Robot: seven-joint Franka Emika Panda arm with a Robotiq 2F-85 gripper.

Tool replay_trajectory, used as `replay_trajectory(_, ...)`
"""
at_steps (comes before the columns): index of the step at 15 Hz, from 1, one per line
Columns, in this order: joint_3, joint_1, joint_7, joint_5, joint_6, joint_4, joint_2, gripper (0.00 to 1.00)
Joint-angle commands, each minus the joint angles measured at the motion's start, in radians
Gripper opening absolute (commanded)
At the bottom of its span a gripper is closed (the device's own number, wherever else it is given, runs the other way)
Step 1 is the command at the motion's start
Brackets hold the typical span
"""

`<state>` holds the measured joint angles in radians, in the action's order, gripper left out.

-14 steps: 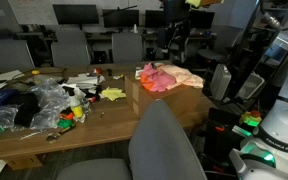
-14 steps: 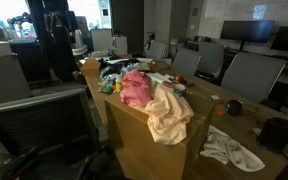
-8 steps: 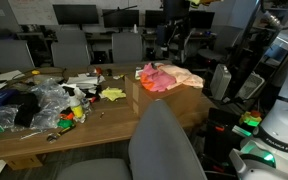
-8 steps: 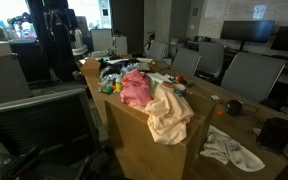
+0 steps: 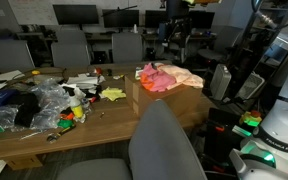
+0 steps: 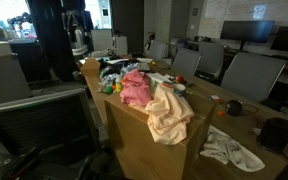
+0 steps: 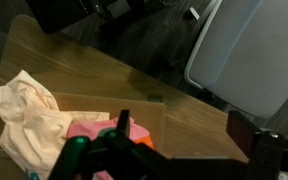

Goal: Pick up the clothes from the box and put it on the table.

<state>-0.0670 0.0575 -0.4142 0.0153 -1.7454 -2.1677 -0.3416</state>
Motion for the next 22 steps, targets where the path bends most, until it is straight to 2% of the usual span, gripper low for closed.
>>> replay_trajectory(1, 0.074, 0.051, 0.001, -0.015, -0.043, 0.065, 0.075, 1.00)
replay_trajectory(7, 0.181, 0.123, -0.048, -0.073, -0.206, 0.101, 0.222, 1.00)
replay_trajectory(11, 0.225, 0.151, -0.162, -0.114, -0.298, 0.141, 0.372, 1.00)
replay_trajectory(17, 0.280, 0.146, -0.373, -0.109, -0.338, 0.204, 0.541, 1.00)
replay_trajectory(22, 0.270, 0.122, -0.449, -0.131, -0.394, 0.232, 0.603, 1.00)
